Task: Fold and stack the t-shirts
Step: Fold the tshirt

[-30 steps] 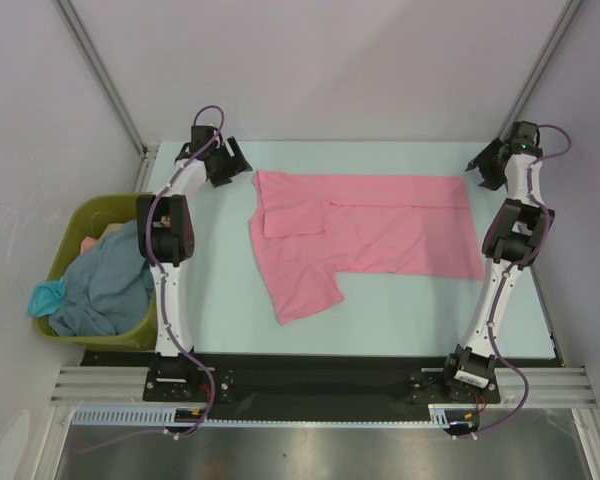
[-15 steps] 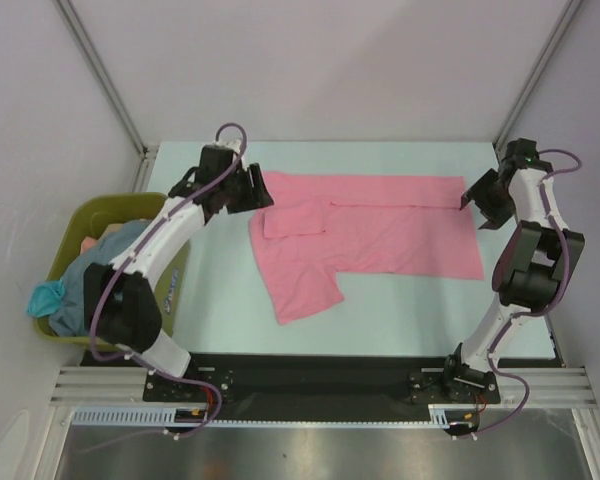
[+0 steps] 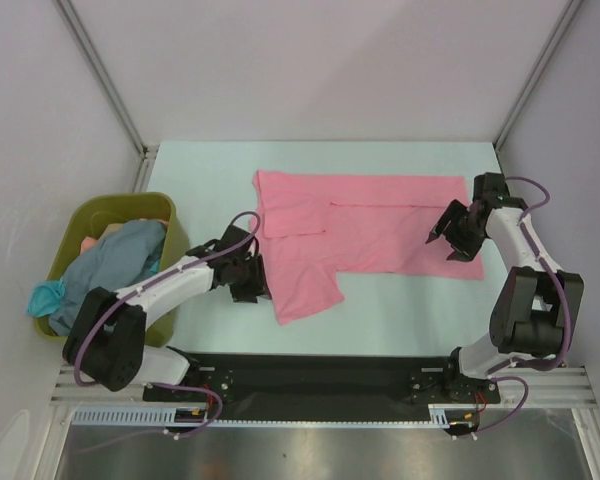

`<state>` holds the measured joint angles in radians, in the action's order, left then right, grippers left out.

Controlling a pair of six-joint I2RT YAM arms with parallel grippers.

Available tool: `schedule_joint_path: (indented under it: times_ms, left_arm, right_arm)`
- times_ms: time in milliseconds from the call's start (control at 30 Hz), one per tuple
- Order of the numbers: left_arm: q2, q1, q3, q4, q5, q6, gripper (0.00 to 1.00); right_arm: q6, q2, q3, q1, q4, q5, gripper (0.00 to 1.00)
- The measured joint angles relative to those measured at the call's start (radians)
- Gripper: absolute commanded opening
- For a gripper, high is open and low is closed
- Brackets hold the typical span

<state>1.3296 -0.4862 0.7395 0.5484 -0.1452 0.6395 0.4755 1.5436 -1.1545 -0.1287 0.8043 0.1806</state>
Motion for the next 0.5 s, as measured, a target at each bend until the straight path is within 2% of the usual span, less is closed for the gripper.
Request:
schedule_joint_path:
  times_ms: [67, 133, 233, 367, 500]
  left_arm:
    - [0.036, 0.000, -0.002, -0.009, 0.003, 0.020, 0.52]
    - [0.063, 0.000, -0.002, -0.032, 0.003, 0.040, 0.62]
    - [0.090, 0.000, -0.007, -0.085, -0.009, 0.079, 0.66]
    - [0.147, 0.001, -0.008, -0.131, -0.049, 0.124, 0.63]
    - [0.159, 0.002, -0.014, -0.166, -0.071, 0.166, 0.52]
  right_arm:
    - [-0.013, -0.019, 0.002, -0.013, -0.002, 0.000, 0.71]
    - [-0.024, -0.043, 0.005, -0.020, -0.002, 0.000, 0.71]
    - [-0.039, -0.073, 0.014, -0.037, -0.002, 0.002, 0.71]
    - [-0.050, -0.076, 0.033, -0.081, -0.002, 0.013, 0.71]
    - [-0.051, -0.076, 0.038, -0.119, 0.000, 0.016, 0.71]
